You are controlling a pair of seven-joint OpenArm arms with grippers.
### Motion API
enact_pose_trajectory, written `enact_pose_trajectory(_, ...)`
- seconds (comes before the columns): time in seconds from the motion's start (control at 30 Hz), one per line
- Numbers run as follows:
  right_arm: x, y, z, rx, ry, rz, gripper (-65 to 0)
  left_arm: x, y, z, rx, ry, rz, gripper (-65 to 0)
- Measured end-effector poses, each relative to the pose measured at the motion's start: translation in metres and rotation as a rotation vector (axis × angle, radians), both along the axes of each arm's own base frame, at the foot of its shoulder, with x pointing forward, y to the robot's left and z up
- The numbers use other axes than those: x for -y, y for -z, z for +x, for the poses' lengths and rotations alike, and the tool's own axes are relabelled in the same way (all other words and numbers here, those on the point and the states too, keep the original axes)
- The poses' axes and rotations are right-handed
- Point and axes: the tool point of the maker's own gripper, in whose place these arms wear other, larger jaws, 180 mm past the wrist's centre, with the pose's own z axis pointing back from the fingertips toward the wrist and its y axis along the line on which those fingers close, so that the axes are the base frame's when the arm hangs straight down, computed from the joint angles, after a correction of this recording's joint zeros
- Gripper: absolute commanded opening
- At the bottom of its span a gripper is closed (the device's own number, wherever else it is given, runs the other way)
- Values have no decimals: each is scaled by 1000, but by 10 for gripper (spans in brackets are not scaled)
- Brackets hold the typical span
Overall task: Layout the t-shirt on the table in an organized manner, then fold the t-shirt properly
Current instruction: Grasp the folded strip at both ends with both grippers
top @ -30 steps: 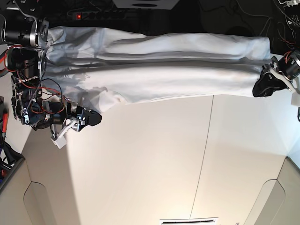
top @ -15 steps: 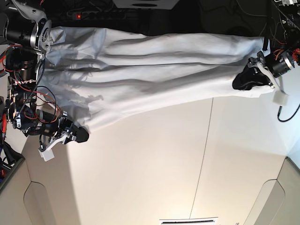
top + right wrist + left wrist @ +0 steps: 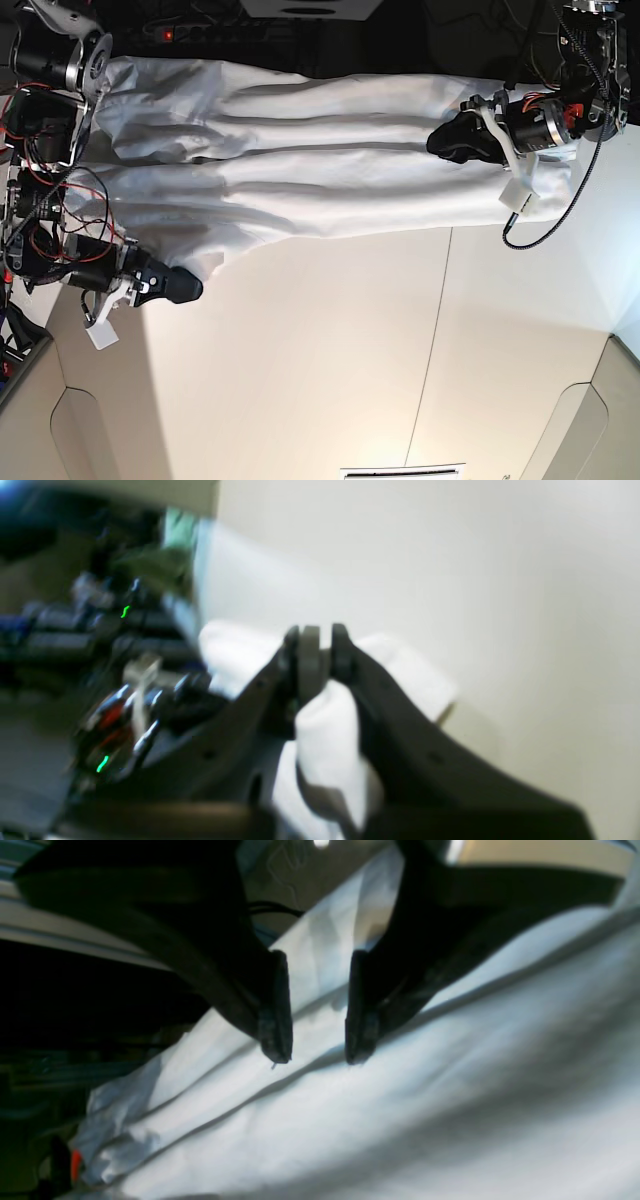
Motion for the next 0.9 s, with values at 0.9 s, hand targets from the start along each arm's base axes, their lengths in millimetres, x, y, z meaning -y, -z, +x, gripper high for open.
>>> enact_pose_trajectory(0.9,-53,0,-171,37,-138,-25,-650,-16,-7,8,28,-60,-2,-461)
